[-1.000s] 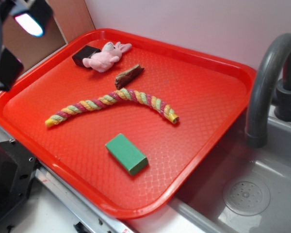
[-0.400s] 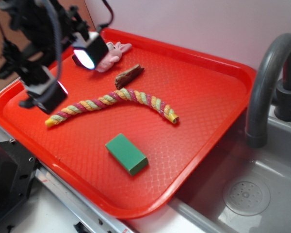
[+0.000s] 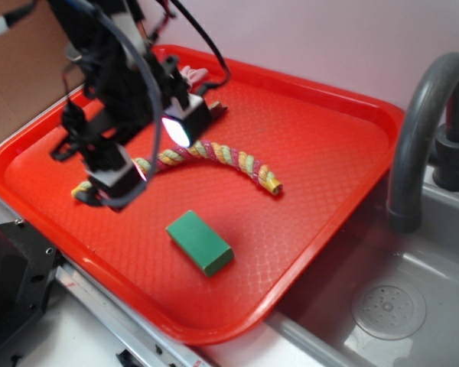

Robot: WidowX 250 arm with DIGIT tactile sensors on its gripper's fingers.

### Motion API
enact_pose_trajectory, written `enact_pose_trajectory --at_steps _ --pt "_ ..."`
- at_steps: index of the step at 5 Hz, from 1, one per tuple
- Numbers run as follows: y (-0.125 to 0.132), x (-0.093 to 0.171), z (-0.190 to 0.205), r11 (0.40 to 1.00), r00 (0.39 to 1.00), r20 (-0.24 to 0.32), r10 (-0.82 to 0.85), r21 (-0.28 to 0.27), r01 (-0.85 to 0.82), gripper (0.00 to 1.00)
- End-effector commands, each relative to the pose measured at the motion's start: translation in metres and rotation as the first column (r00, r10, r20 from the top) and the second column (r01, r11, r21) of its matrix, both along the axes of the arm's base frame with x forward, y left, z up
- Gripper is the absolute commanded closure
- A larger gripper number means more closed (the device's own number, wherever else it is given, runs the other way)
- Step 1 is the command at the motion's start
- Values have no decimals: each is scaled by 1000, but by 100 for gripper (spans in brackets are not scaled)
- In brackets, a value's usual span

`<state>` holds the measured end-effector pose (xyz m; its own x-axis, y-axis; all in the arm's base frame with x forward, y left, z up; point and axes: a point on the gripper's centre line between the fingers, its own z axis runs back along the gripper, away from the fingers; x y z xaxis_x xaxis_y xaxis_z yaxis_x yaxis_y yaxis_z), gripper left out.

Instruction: Grab the green block.

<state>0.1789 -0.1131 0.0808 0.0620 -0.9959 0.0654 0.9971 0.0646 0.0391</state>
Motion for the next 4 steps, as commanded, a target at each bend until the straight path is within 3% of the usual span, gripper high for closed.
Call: enact_pose_trajectory --at_steps 1,4 --pt "-6 -11 -29 997 999 5 -36 70 35 0" --pt "-18 -8 -64 980 999 -23 -30 195 34 0"
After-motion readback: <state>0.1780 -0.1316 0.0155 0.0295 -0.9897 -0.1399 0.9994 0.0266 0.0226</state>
